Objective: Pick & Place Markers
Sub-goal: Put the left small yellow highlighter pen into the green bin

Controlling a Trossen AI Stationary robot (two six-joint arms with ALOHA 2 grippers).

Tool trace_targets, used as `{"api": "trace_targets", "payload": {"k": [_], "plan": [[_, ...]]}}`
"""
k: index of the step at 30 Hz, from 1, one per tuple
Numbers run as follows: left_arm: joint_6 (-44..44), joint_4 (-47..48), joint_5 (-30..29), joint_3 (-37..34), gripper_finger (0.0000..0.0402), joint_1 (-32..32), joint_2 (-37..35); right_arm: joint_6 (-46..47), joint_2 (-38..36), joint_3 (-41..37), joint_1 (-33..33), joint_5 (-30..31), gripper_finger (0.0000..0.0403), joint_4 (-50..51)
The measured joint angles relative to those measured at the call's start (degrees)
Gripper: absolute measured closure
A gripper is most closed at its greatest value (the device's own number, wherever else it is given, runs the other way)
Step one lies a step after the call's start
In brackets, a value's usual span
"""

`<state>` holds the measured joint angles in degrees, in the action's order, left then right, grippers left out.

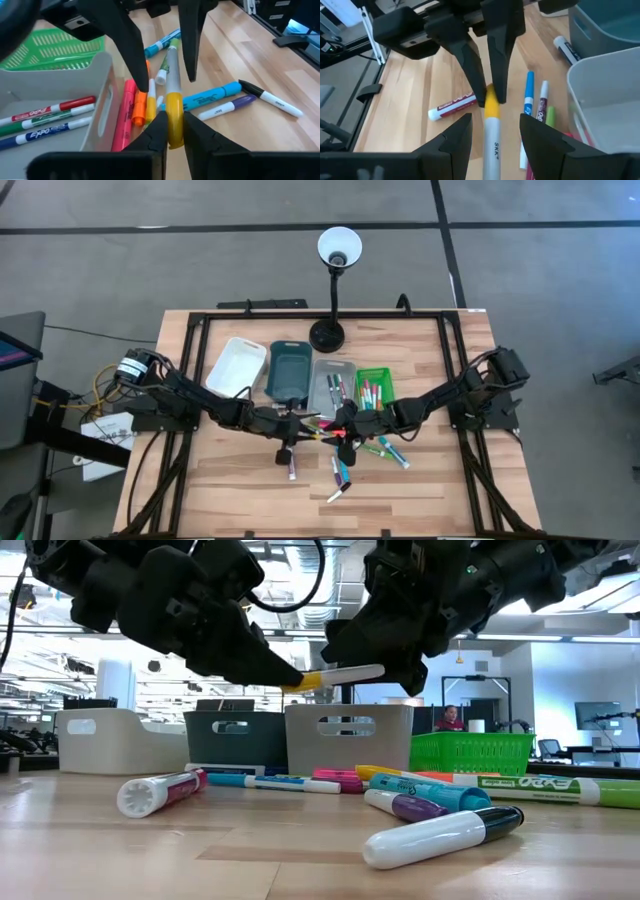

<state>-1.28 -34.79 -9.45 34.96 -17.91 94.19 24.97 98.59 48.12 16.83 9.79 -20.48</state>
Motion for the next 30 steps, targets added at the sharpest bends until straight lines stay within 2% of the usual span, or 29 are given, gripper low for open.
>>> {"api": "trace_targets", "payload": {"k": [5,14,23,30], "plan": [[0.0,-0.1,-0.3,0.0,0.0363,0.0,0.0,0.0,0.0,0.0,-0.1,0.2,0.0251,0.8],[0.0,-0.4,-2.7,0.0,0.0362,0.0,0.0,0.0,0.0,0.0,-0.1,0.2,0.0293,0.8],[0.0,-1.3,-3.0,0.0,0.0362,0.0,0.0,0.0,0.0,0.0,-0.2,0.7,0.031,2.0],[0.0,-1.2,-3.2,0.0,0.0359,0.1,0.0,0.0,-0.1,0.0,-1.1,0.5,0.0348,2.0]]}}
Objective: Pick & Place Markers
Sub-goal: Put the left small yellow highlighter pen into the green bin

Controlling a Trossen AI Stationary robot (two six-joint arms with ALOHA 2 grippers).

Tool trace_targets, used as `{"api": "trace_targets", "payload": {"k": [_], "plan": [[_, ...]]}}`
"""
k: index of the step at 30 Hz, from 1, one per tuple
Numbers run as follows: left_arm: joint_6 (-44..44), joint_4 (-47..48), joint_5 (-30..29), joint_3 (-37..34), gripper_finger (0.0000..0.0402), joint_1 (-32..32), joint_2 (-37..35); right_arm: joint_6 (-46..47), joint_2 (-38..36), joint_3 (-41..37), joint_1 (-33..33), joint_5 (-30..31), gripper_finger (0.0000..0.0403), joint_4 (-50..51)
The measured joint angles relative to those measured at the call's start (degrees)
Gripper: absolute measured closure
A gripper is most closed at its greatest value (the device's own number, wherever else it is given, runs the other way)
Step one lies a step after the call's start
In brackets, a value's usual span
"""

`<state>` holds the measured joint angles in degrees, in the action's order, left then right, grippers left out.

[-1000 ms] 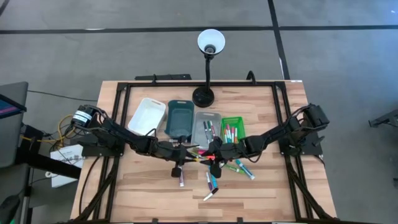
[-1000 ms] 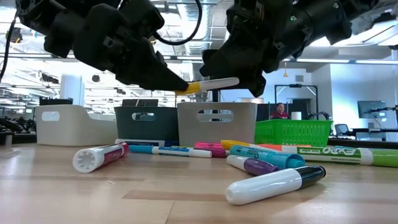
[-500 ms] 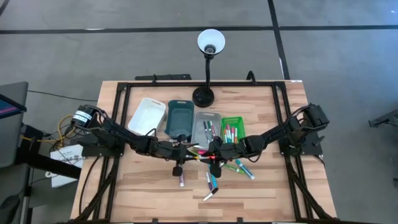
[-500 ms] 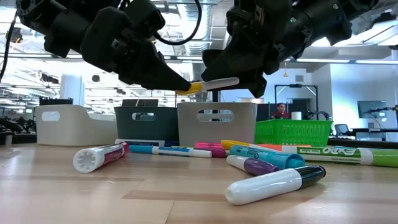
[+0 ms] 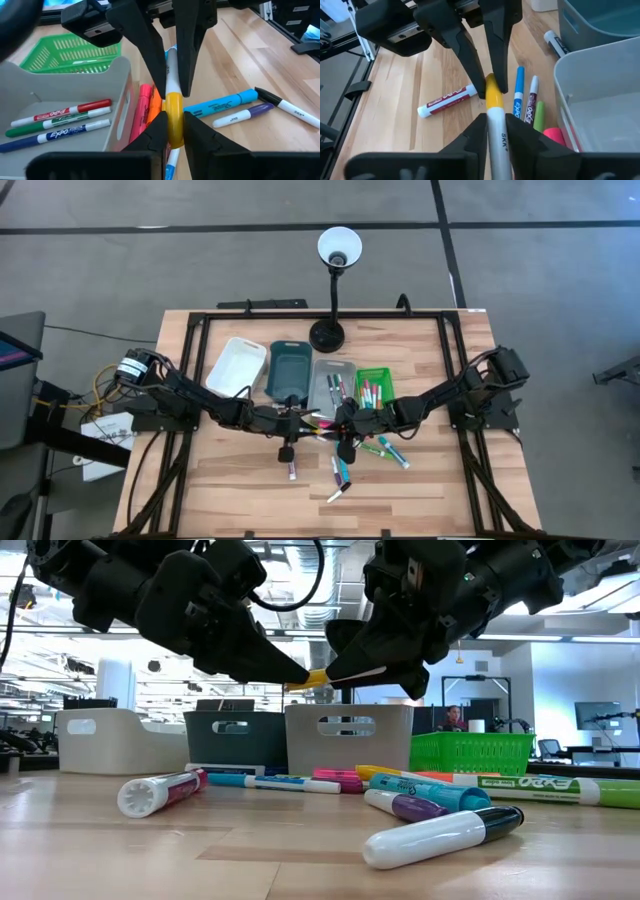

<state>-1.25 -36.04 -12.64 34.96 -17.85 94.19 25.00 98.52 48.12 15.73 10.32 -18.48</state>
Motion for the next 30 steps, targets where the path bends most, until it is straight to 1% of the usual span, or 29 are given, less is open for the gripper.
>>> {"api": "trace_targets", "payload": {"k": [4,6,15,18,21,26,27,30], "plan": [[0.0,0.2,0.0,0.0,0.0359,0.0,0.0,0.0,0.0,0.0,0.0,-0.1,0.0372,0.0],[0.0,0.2,0.1,0.0,0.0356,0.0,0.0,0.0,0.0,0.0,0.0,-0.1,0.0373,-0.2],[0.1,0.4,0.3,0.0,0.0299,-0.1,0.0,1.3,0.0,0.0,-0.1,0.0,0.0364,0.1],[0.2,0.6,0.4,0.0,0.0283,-0.1,0.0,4.2,-0.1,0.0,-0.3,0.1,0.0373,2.9],[0.2,0.6,0.5,0.0,0.0272,-0.1,0.0,6.8,-1.4,0.0,-0.9,0.2,0.0373,6.2],[0.5,0.6,0.4,0.0,0.0269,-0.1,0.0,11.0,-6.6,0.0,-1.1,0.7,0.0361,12.9],[0.8,0.6,0.4,0.0,0.027,-0.1,0.0,11.1,-7.7,0.0,-0.7,1.3,0.0361,14.4],[1.9,0.6,0.4,0.0,0.027,-0.1,0.0,11.9,-10.7,0.0,1.4,6.0,0.0365,20.5]]}}
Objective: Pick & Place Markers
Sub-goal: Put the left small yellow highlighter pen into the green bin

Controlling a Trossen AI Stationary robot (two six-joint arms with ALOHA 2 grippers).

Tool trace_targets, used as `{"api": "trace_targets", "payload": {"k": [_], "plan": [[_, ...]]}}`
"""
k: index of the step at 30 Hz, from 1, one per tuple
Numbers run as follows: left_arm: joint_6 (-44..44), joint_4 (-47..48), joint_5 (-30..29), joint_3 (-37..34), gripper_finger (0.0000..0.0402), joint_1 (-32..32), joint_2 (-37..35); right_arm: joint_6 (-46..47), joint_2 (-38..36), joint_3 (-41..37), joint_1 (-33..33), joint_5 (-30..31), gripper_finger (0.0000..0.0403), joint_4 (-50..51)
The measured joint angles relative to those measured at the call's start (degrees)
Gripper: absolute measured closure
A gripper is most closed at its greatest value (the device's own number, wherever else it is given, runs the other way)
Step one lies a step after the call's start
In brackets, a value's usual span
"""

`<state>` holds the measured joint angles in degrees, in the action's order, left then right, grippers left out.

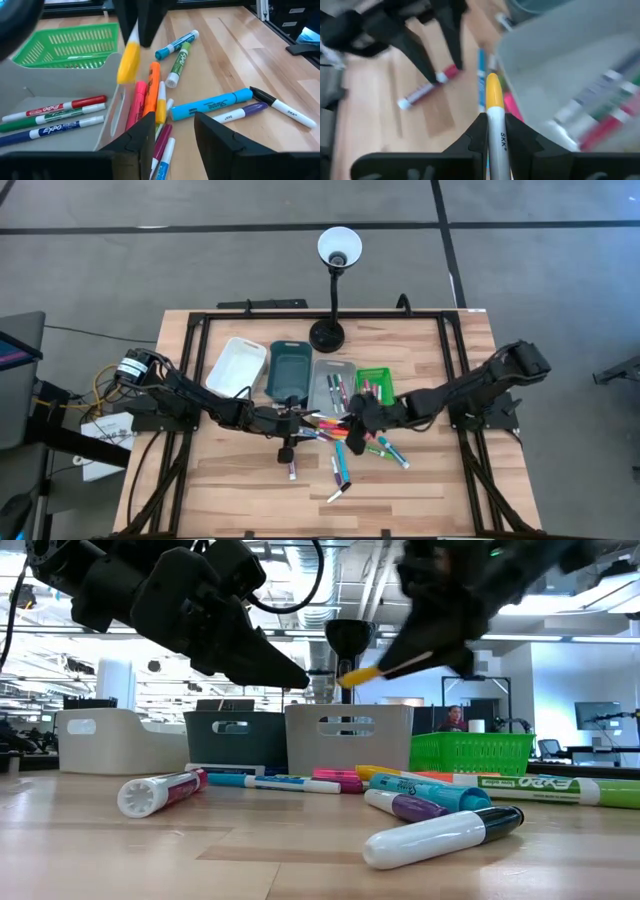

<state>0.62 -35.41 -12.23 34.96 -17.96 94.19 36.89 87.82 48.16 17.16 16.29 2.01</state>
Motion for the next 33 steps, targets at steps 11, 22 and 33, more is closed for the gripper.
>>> {"api": "trace_targets", "payload": {"k": [11,22,33], "plan": [[1.8,-0.1,0.7,0.0,0.0272,0.0,0.0,27.9,-7.1,0.0,6.1,30.1,0.0359,32.8],[3.8,-0.6,0.7,0.0,0.0284,0.0,0.0,32.4,2.4,0.0,-0.7,21.2,0.0353,35.4],[3.8,-0.6,0.7,0.0,0.0285,0.0,0.0,27.7,6.3,0.0,-4.9,14.1,0.0343,34.9]]}}
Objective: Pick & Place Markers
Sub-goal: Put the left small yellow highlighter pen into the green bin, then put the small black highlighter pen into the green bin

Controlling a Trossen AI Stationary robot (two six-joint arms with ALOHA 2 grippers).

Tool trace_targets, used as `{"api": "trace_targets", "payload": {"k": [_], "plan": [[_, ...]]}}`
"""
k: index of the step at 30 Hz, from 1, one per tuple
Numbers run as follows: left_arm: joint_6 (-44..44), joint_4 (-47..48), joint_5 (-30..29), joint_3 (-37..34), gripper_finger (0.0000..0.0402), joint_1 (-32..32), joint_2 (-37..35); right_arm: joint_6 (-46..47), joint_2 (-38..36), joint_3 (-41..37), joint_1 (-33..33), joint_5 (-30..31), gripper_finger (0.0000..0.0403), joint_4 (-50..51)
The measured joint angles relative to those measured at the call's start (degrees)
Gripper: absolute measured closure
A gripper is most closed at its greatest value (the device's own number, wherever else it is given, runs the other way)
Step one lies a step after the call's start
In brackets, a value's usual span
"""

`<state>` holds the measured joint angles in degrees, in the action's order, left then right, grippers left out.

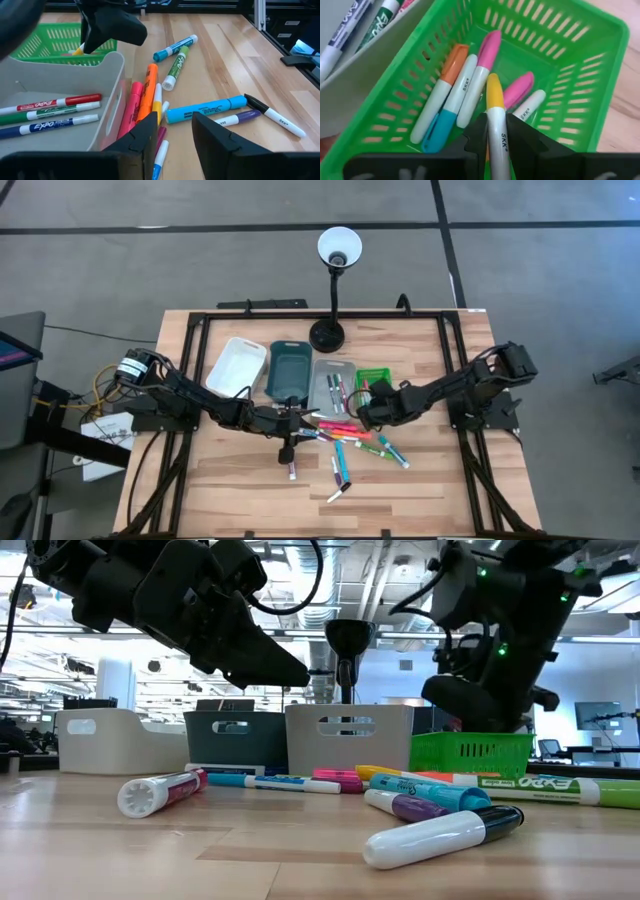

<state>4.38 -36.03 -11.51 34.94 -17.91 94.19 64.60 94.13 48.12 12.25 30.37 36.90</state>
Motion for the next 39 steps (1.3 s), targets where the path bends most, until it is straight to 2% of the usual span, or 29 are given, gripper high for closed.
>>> {"api": "trace_targets", "payload": {"k": [7,15,24,29,34,39], "plan": [[0.0,0.0,0.0,0.0,0.0285,0.0,0.0,-1.1,-1.2,0.0,0.9,0.9,0.0319,-0.3],[0.1,0.0,0.2,0.0,0.0285,0.0,0.0,-5.5,-1.2,4.3,2.2,1.1,0.0262,4.5],[0.6,-0.4,7.3,0.0,0.0285,0.0,0.0,-7.7,-1.2,13.8,5.9,2.8,0.022,7.0],[0.6,0.0,8.8,0.0,0.0285,0.0,0.0,-9.1,-1.2,15.5,10.6,0.5,0.0219,-1.2],[0.4,0.0,8.8,0.0,0.0285,0.0,0.0,-25.1,-1.1,15.5,16.7,-8.3,0.0229,-14.1],[0.4,0.1,8.8,0.0,0.0285,0.0,0.0,-33.8,-1.1,15.5,23.1,-9.5,0.0237,-22.9]]}}
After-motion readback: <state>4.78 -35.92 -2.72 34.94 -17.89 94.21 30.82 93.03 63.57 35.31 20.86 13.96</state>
